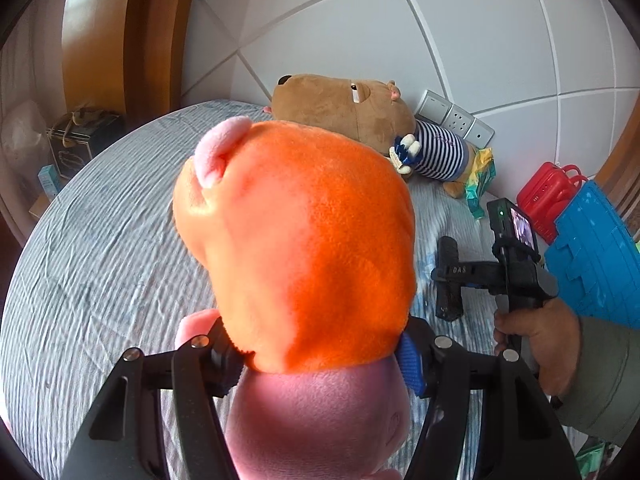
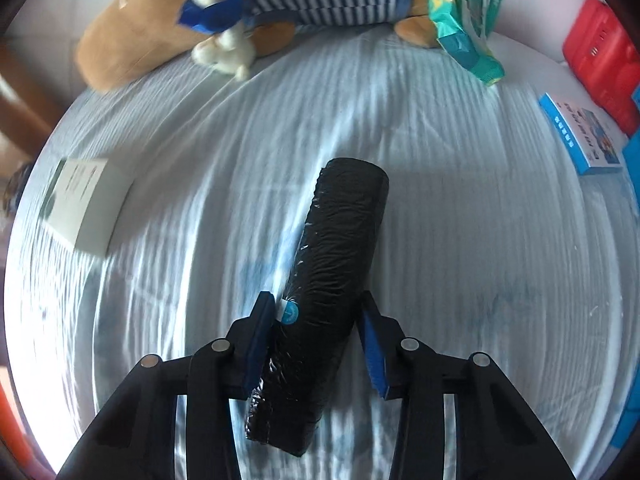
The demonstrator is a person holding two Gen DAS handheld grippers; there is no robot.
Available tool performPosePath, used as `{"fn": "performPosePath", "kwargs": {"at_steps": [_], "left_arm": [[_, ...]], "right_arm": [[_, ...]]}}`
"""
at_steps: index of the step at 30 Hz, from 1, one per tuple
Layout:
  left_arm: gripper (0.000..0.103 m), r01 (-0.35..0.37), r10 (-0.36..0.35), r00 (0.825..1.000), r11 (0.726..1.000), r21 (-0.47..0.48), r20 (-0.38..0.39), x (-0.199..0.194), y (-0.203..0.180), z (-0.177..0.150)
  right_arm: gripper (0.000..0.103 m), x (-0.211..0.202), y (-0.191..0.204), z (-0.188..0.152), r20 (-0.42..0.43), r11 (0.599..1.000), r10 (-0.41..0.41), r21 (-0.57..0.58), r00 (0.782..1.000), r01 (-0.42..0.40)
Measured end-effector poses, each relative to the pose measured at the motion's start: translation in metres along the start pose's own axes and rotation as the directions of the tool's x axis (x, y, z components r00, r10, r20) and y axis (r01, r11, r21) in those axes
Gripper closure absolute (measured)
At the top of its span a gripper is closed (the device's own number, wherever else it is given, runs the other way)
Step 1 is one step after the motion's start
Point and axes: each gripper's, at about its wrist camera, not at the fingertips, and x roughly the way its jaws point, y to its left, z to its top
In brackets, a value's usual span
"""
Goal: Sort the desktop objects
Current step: 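Carry the pig with the left tool while the right tool carries the black cylinder to the crate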
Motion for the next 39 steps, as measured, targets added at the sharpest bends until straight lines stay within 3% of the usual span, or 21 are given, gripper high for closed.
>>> {"fn": "performPosePath", "kwargs": {"at_steps": [5,10,21,31,39], "left_arm": [[0.042,0.025,-0.026,1.000,0.999,0.032,0.011,-0.009,-0.019,0.004],[0.042,0.055,-0.057,0.998,0.996,0.072,0.023,-0.023,-0.046,0.010],[0.042,0.103,-0.121,0.989,0.976,0.192,0.085,-0.077,-0.159,0.028],[0.042,0.187,-0.253,0.958,0.909,0.373,0.137,-0.127,-0.341,0.031],[0.042,0.321,-0.424,0.899,0.807,0.497,0.108,-0.149,-0.514,0.012]], "right_arm": [[0.064,-0.021,0.002,-0.024,0.014,0.998,0.026,-0.059,1.000,-0.025],[0.064,-0.072,-0.010,-0.038,0.047,0.993,0.082,-0.089,0.996,-0.077],[0.064,-0.216,-0.073,-0.052,0.207,0.981,0.143,-0.157,0.968,-0.111],[0.064,-0.359,-0.202,-0.075,0.407,0.983,0.101,-0.182,0.908,-0.028],[0.064,-0.442,-0.342,-0.088,0.508,0.990,0.011,-0.124,0.861,0.061]]}}
